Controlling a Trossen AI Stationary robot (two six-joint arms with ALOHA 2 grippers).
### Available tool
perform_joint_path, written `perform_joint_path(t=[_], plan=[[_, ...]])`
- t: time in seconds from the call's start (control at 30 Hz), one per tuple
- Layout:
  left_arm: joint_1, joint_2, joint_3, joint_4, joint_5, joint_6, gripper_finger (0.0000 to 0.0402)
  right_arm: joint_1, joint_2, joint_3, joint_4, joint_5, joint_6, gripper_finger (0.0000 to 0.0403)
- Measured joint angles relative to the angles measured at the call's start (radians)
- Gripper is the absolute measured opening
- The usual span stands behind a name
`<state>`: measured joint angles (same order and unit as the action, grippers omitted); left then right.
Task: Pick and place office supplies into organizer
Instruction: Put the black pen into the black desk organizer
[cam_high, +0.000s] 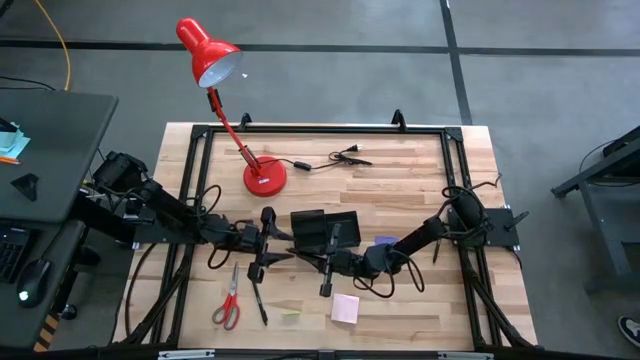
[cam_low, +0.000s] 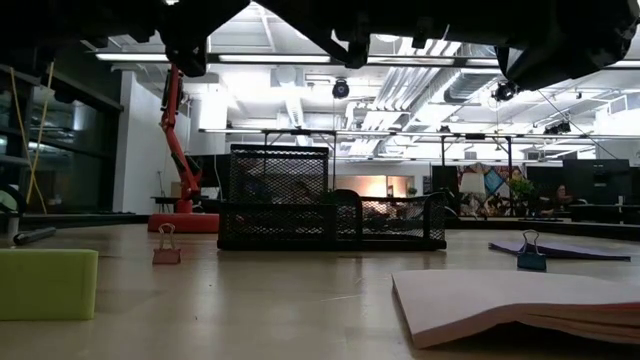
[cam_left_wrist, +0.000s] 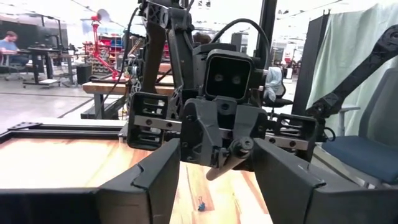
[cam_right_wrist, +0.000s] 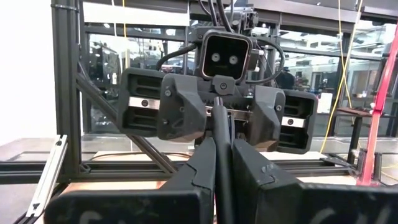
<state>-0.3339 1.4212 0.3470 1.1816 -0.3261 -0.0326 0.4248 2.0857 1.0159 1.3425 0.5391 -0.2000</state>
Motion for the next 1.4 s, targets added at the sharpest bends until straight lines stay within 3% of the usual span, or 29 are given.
perform_joint_path(t=[0.13,0.43,0.6,0.83,0.93,1.1,1.4], plan=[[0.000,0.000,0.000,0.000,0.000,0.000,0.0150,0.000,0.000,0.032,-0.045,-0.001,-0.008,0.0014],[0.000,-0.001,0.000,0.000,0.006,0.003,0.0034,0.002,0.000,0.088,-0.158,0.048,-0.030,0.0014],[0.000,-0.001,0.000,-0.003,0.005,-0.001,0.0035,0.006,0.001,0.088,-0.158,0.054,-0.037,0.0014],[0.000,-0.001,0.001,-0.008,-0.003,-0.024,0.0101,0.007,0.001,0.089,-0.157,0.052,-0.053,0.0014],[0.000,-0.001,0.001,-0.017,-0.007,-0.025,0.0090,0.007,0.002,0.089,-0.155,0.055,-0.065,0.0014],[0.000,-0.003,0.002,-0.034,-0.023,-0.027,0.0038,0.007,0.003,0.089,-0.138,0.077,-0.073,0.0014],[0.000,-0.003,0.004,-0.066,-0.060,-0.037,0.0042,0.015,0.003,0.089,-0.137,0.110,-0.113,0.0019]])
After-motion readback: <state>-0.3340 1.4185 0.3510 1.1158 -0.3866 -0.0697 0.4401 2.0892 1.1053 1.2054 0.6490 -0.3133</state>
